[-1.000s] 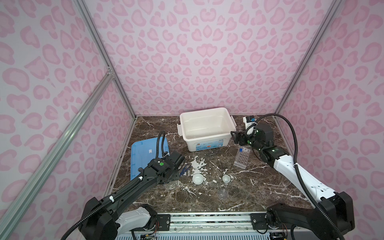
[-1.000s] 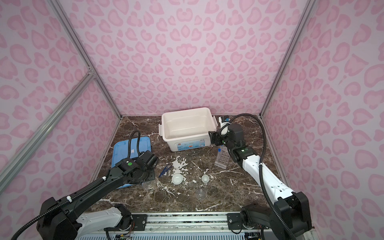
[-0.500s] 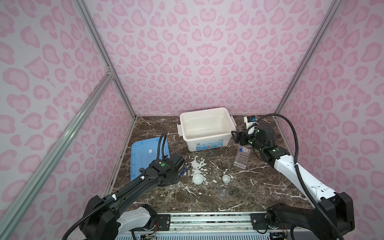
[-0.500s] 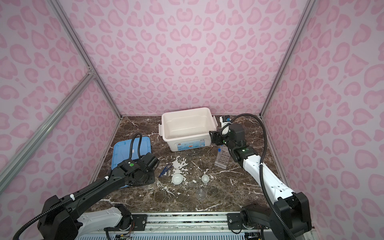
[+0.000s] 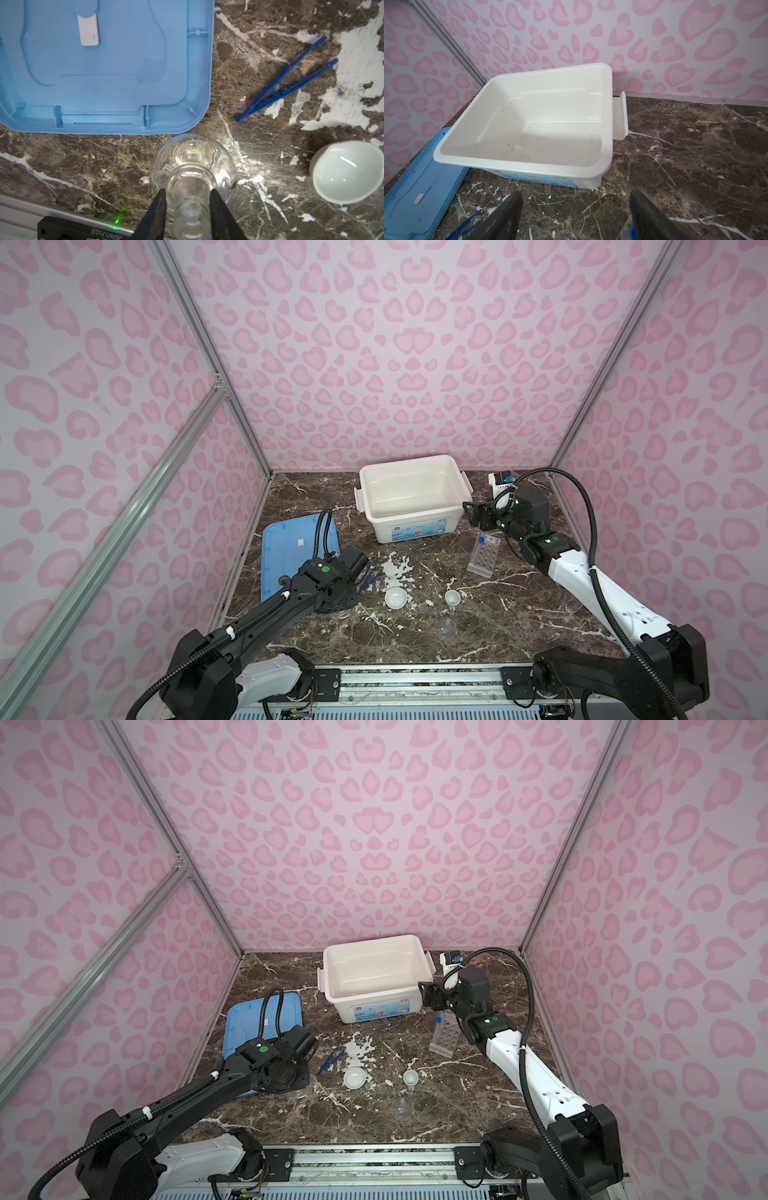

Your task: Organize the chemistry lab equipment

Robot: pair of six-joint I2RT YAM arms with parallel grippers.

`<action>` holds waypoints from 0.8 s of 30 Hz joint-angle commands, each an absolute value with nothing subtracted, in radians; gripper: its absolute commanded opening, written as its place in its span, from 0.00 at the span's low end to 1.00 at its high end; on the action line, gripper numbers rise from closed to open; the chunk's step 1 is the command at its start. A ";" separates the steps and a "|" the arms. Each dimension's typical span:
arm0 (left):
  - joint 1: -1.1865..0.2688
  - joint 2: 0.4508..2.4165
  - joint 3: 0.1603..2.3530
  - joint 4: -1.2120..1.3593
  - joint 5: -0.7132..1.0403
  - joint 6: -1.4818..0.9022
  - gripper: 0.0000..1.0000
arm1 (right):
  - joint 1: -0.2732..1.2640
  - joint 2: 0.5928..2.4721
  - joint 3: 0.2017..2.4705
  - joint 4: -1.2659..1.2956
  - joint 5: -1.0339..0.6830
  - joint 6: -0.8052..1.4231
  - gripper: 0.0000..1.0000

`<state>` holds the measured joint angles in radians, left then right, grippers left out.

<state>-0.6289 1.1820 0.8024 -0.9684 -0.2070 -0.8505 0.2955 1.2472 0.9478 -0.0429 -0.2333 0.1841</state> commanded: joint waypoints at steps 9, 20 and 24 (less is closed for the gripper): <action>-0.621 1.179 0.799 -0.974 -0.207 -0.841 0.29 | 0.290 1.246 0.943 -0.018 -0.231 0.187 0.82; -0.621 1.187 0.808 -0.968 -0.206 -0.833 0.20 | 0.282 1.249 0.940 -0.013 -0.238 0.193 0.82; -0.621 1.189 0.811 -0.958 -0.198 -0.829 0.18 | 0.281 1.249 0.940 -0.013 -0.237 0.193 0.82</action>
<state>-0.6220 1.1854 0.8032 -0.9661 -0.2020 -0.8337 0.2810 1.2472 0.9443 -0.0422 -0.2363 0.1913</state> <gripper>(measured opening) 0.260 0.823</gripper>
